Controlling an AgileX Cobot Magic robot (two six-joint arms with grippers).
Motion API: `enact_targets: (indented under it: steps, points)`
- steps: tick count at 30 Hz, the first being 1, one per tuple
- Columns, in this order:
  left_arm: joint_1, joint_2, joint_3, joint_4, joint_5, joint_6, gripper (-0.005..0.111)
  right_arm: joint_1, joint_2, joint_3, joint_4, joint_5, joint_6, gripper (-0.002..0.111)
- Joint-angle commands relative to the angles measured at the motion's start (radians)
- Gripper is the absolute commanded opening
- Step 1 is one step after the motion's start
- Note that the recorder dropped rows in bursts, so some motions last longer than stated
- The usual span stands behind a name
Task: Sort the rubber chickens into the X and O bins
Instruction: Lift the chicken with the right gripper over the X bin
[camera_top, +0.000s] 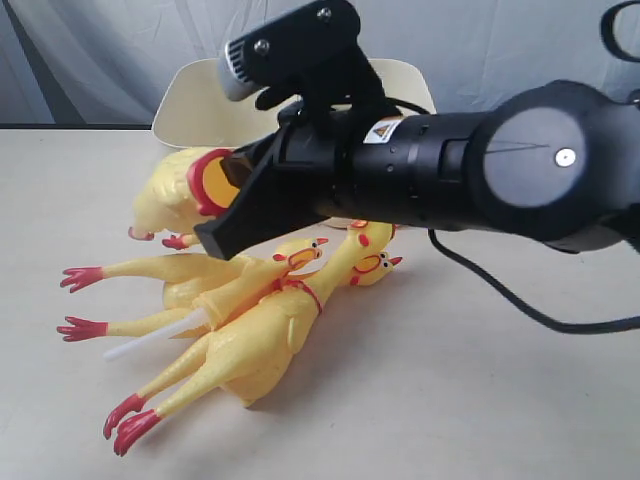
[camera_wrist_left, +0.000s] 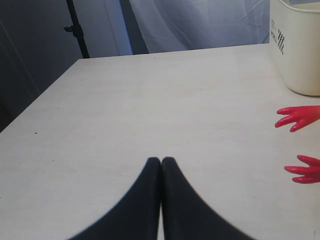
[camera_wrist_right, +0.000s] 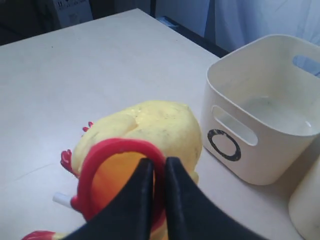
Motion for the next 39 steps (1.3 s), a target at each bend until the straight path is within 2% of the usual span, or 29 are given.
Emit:
enact_targets:
  steps: [1, 8, 13, 17, 19, 24, 31, 36, 39]
  points:
    - [0.000, -0.005, 0.002, 0.007, -0.003, -0.002, 0.000, 0.004, -0.083, -0.005, 0.003, 0.000, 0.002, -0.001]
    - [0.000, -0.005, 0.002, 0.007, -0.003, -0.002, 0.000, 0.004, -0.181, -0.005, 0.003, -0.019, 0.002, -0.001]
    - [0.000, -0.005, 0.002, 0.007, -0.003, -0.002, 0.000, 0.004, -0.198, -0.005, 0.003, -0.125, 0.000, -0.001]
    - [0.000, -0.005, 0.002, 0.007, -0.003, -0.002, 0.000, 0.004, -0.185, -0.001, 0.007, -0.300, -0.060, -0.001]
    - [0.000, -0.005, 0.002, 0.007, -0.003, -0.002, 0.000, 0.004, -0.173, -0.001, 0.025, -0.383, -0.140, -0.001]
    - [0.000, -0.005, 0.002, 0.007, -0.003, -0.002, 0.000, -0.001, -0.108, -0.001, 0.272, -0.692, -0.470, -0.001]
    - [0.000, -0.005, 0.002, 0.007, -0.003, -0.002, 0.000, -0.204, 0.047, -0.003, 0.211, -0.634, -0.463, -0.001]
    - [0.000, -0.005, 0.002, 0.007, -0.003, 0.000, 0.000, -0.278, 0.107, -0.005, 0.093, -0.625, -0.372, -0.001]
    - [0.000, -0.005, 0.002, 0.007, -0.003, 0.000, 0.000, -0.306, 0.145, -0.005, -0.013, -0.625, -0.250, -0.001]
